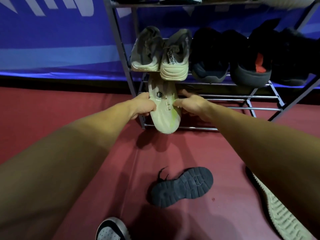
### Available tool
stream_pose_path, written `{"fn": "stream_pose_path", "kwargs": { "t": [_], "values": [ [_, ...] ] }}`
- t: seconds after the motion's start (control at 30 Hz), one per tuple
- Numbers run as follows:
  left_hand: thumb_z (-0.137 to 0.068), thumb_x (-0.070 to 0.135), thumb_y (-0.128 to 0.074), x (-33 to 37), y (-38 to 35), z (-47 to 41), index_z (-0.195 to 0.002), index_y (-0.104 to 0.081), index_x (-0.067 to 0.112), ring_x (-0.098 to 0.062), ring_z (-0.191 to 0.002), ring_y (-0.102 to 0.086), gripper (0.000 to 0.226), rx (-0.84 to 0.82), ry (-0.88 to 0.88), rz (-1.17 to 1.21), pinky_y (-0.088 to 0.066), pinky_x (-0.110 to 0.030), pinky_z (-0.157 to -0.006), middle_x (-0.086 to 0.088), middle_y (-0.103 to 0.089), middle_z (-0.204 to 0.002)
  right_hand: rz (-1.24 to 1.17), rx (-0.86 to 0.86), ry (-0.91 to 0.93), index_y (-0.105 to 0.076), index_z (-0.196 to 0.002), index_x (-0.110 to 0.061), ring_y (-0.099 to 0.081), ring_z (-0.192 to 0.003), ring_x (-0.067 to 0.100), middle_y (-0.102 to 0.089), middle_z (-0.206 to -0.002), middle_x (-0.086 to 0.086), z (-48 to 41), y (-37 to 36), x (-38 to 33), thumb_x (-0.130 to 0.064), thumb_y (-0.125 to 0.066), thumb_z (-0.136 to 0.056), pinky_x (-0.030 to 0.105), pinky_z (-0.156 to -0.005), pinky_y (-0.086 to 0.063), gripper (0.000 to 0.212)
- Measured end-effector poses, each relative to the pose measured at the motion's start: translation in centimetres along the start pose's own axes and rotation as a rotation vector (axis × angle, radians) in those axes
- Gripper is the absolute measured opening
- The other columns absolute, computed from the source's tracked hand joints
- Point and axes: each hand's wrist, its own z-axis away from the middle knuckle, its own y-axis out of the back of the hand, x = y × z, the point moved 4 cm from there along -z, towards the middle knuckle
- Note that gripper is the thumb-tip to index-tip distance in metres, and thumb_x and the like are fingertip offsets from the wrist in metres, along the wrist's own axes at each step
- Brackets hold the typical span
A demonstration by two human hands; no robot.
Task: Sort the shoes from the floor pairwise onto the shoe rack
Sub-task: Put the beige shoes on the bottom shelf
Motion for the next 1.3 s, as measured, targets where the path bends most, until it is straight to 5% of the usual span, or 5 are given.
{"fn": "stream_pose_path", "kwargs": {
  "t": [0.17,0.33,0.67,1.0,1.3],
  "values": [
    [-0.08,0.007,-0.062,-0.7,0.4,-1.3,-0.119,-0.058,0.012,-0.024,-0.106,-0.063,0.04,0.08,-0.002,0.051,-0.051,-0.035,-0.092,-0.01,-0.067,-0.114,-0.037,-0.102,-0.023,-0.065,-0.113,-0.013,-0.055,-0.076,0.012,-0.064,-0.09,0.001,-1.1,-1.0,1.2,-0.02,-0.066,-0.091,0.026,-0.064,-0.039,0.024],
    [-0.061,0.021,-0.068,-0.9,0.4,-0.4,-0.118,-0.058,0.018,-0.012,-0.069,-0.054,0.058,-0.027,0.046,0.173,-0.038,-0.026,-0.054,-0.007,-0.067,-0.087,-0.22,-0.101,-0.033,-0.058,-0.087,-0.021,-0.054,-0.076,0.011,-0.062,-0.08,-0.004,-2.5,-1.5,1.6,-0.008,-0.067,-0.086,0.027,-0.07,-0.039,0.016],
    [-0.072,-0.005,-0.063,-1.9,0.9,-1.7,-0.118,-0.053,0.018,-0.015,-0.076,-0.058,0.052,0.085,0.043,0.161,-0.042,-0.022,-0.056,-0.002,-0.063,-0.091,-0.282,-0.035,0.026,-0.059,-0.133,-0.026,-0.067,-0.108,0.015,-0.073,-0.114,-0.007,-4.6,-4.1,1.1,-0.012,-0.083,-0.045,0.028,-0.085,-0.056,0.092],
    [-0.071,0.009,-0.072,-3.9,0.7,-2.1,-0.123,-0.058,0.023,-0.008,-0.058,-0.05,0.056,-0.05,0.115,0.16,-0.029,-0.021,-0.043,0.0,-0.068,-0.09,-0.234,0.043,0.088,-0.054,-0.141,-0.022,-0.062,-0.115,0.015,-0.067,-0.127,-0.004,-5.3,-4.8,0.6,-0.008,-0.084,-0.057,0.029,-0.104,-0.048,0.09],
    [-0.043,0.025,-0.083,-4.1,1.2,-3.2,-0.136,-0.05,0.018,-0.012,-0.109,-0.064,0.098,0.047,0.04,0.149,-0.047,-0.03,-0.104,0.006,-0.069,-0.115,-0.225,0.158,0.11,-0.058,-0.139,-0.023,-0.063,-0.114,0.014,-0.067,-0.128,-0.003,-6.3,-5.6,0.0,-0.01,-0.083,-0.07,0.027,-0.102,-0.048,0.075]
  ]
}}
